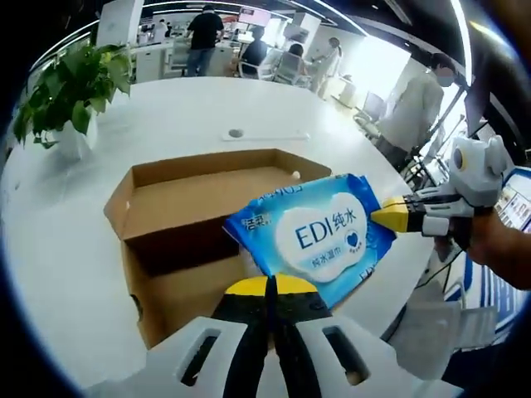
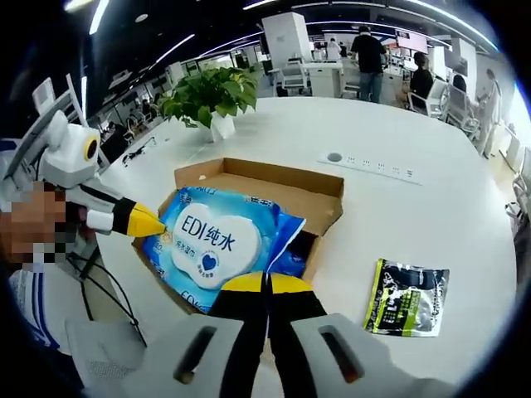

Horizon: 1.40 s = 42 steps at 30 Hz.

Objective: Operate the shoe box by opening the lid, removing the specified soft item, and placing it in the target area until the item is outside and the box remains undamaged.

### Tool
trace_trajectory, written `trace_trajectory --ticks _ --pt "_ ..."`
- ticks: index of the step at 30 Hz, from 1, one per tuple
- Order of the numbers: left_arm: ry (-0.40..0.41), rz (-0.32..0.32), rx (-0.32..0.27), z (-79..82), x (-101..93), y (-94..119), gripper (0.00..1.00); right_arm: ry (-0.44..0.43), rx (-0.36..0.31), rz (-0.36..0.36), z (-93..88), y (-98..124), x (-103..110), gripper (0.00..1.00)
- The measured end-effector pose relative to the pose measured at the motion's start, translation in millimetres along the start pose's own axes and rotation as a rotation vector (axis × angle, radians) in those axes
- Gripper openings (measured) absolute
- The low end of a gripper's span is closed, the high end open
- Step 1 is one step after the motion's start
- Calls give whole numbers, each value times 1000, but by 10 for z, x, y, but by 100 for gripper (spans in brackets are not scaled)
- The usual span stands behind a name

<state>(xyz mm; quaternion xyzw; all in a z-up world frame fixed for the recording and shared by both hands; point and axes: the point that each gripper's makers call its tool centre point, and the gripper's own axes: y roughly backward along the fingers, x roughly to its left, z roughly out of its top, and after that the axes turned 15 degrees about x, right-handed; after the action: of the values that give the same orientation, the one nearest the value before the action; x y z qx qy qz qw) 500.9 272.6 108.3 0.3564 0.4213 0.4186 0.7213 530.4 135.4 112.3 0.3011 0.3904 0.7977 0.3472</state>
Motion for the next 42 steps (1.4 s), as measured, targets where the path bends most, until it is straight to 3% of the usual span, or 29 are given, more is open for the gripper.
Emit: trace_trajectory --ticks 18,42 --pt "-83 -51 11 286 -608 -246 0 -64 -21 -66 -200 366 -587 0" --pt "-156 -87 40 572 -1228 -643 0 -132 -23 -107 -471 569 -1292 0"
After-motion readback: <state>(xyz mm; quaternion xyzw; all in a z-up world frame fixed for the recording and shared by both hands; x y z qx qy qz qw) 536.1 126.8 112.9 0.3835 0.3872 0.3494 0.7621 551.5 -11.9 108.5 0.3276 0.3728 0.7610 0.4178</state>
